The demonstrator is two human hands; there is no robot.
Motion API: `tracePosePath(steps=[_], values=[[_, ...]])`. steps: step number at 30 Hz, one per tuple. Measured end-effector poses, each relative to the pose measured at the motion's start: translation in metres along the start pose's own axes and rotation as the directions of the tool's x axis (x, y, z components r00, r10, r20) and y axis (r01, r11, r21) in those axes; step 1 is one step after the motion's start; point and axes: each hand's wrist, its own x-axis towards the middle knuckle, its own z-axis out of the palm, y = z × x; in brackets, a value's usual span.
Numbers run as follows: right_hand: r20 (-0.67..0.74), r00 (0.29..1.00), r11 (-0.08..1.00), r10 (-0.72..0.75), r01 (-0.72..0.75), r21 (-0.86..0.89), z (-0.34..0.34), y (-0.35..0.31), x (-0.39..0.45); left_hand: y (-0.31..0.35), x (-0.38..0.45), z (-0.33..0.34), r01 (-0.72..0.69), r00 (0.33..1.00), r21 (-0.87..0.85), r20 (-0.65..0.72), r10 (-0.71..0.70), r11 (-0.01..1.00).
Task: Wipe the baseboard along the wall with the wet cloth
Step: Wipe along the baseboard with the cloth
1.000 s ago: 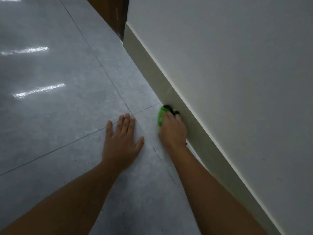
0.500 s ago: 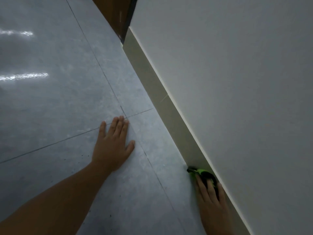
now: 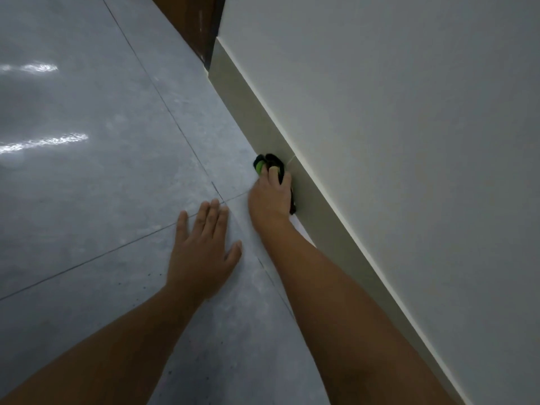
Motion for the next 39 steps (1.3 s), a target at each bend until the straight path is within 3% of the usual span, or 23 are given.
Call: tracePosePath(steps=[2, 4, 6, 9, 11, 13, 16, 18, 20, 22, 23, 28, 33, 35, 39], values=[[-0.003, 1.000, 1.000, 0.006, -0.006, 0.008, 0.004, 0.000, -0.011, 0.000, 0.000, 0.000, -0.001, 1.000, -0.010, 0.010, 0.001, 1.000], [-0.015, 1.000, 0.992, 0.019, -0.017, 0.128, 0.013, 0.011, -0.036, -0.001, 0.000, 0.000, 0.001, 1.000, -0.014, 0.008, 0.000, 1.000], [0.046, 0.998, 0.970, 0.037, -0.047, 0.239, 0.030, 0.027, -0.081, -0.002, 0.000, -0.002, -0.011, 1.000, -0.024, 0.021, 0.012, 1.000], [0.231, 0.972, 0.974, 0.032, -0.082, 0.209, 0.058, 0.048, -0.170, -0.009, 0.001, -0.004, -0.053, 0.998, -0.037, 0.042, 0.054, 0.998], [0.439, 0.897, 0.982, 0.048, -0.123, 0.145, 0.064, 0.061, -0.210, -0.012, 0.002, -0.007, -0.079, 0.996, -0.033, 0.049, 0.081, 0.996], [0.635, 0.772, 0.984, 0.036, -0.137, 0.112, 0.051, 0.072, -0.222, -0.013, 0.002, -0.010, -0.084, 0.995, -0.035, 0.057, 0.086, 0.996], [0.718, 0.696, 0.988, 0.002, -0.114, 0.108, 0.025, 0.085, -0.192, -0.012, 0.001, -0.010, -0.080, 0.995, -0.038, 0.053, 0.082, 0.996], [0.578, 0.815, 0.995, -0.031, -0.031, 0.096, -0.005, 0.082, -0.154, -0.012, 0.001, -0.008, -0.076, 0.996, -0.035, 0.040, 0.078, 0.996], [0.292, 0.954, 0.996, -0.068, 0.049, 0.072, -0.028, 0.065, -0.111, -0.012, 0.002, -0.006, -0.073, 0.997, -0.027, 0.031, 0.073, 0.997], [-0.021, 0.990, 0.990, -0.139, 0.140, 0.031, -0.034, 0.047, -0.064, -0.012, 0.001, -0.006, -0.077, 0.996, -0.018, 0.031, 0.078, 0.997], [-0.102, 0.979, 0.984, -0.178, 0.179, 0.008, -0.031, 0.041, -0.043, -0.013, 0.001, -0.006, -0.081, 0.996, -0.013, 0.031, 0.081, 0.997], [-0.153, 0.972, 0.981, -0.177, 0.161, -0.112, 0.025, 0.053, -0.023, -0.014, 0.003, -0.007, -0.081, 0.996, -0.024, 0.039, 0.082, 0.996], [-0.235, 0.969, 0.995, -0.075, 0.089, 0.049, 0.091, 0.084, -0.145, -0.015, 0.001, -0.009, -0.090, 0.994, -0.025, 0.055, 0.092, 0.996], [-0.208, 0.978, 0.997, 0.013, 0.003, 0.077, 0.124, 0.092, -0.211, -0.014, 0.001, -0.009, -0.088, 0.994, -0.029, 0.062, 0.089, 0.996], [-0.007, 0.973, 0.967, 0.229, -0.227, 0.115, 0.167, 0.083, -0.305, -0.013, 0.001, -0.009, -0.084, 0.995, -0.012, 0.048, 0.084, 0.996]])
